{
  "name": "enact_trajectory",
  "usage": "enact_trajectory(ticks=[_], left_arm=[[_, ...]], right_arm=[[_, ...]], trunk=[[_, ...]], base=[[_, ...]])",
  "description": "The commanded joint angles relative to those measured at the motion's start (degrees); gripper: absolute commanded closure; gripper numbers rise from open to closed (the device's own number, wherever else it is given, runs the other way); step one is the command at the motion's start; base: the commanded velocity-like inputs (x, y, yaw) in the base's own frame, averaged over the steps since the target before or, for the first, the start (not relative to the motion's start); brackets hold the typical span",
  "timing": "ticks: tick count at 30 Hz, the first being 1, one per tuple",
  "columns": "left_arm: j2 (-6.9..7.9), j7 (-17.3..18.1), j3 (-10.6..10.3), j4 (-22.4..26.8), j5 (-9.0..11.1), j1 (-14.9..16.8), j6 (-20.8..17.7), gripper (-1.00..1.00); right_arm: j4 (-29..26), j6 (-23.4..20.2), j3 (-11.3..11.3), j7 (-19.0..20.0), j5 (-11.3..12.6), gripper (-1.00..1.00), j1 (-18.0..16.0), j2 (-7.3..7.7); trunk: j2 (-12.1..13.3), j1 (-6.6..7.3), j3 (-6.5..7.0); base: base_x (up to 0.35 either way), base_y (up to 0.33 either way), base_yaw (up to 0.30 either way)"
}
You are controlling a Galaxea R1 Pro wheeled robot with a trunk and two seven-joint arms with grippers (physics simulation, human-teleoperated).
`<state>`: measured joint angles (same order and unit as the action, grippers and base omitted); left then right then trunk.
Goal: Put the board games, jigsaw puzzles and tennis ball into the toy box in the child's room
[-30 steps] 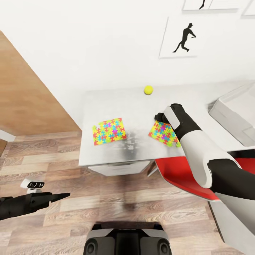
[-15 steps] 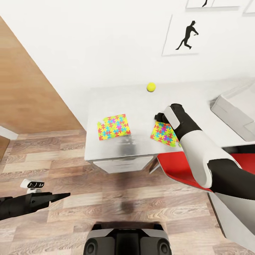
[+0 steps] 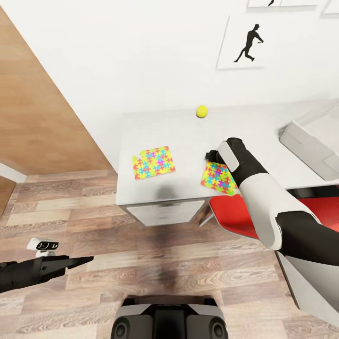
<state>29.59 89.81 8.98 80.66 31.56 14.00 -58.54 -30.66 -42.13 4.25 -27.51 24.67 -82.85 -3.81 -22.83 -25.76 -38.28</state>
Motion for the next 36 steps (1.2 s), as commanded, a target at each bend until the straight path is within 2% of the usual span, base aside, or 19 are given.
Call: enact_trajectory(ticks=[1,24,36], left_arm=[[0.02,0.19,-0.01,0.03,-0.01,0.03,-0.61,-1.0],[0.06,0.19,-0.01,0.03,-0.01,0.05,-0.61,-1.0],[0.06,0.19,-0.01,0.03,-0.01,0.03,-0.61,-1.0]], right_arm=[[-0.05,-0.14,0.32,-0.53,0.63,-1.0,-0.04,0.04],[-0.03,-0.15,0.32,-0.7,0.55,-1.0,-0.04,0.03],[-0.04,-0.15,0.32,-0.61,0.57,-1.0,-0.04,0.03]], trunk=[[-0.09,-0.03,-0.07],[-0.09,-0.03,-0.07],[-0.09,-0.03,-0.07]], base=[[-0.053,0.0,0.0],[-0.088,0.0,0.0],[-0.016,0.0,0.0]])
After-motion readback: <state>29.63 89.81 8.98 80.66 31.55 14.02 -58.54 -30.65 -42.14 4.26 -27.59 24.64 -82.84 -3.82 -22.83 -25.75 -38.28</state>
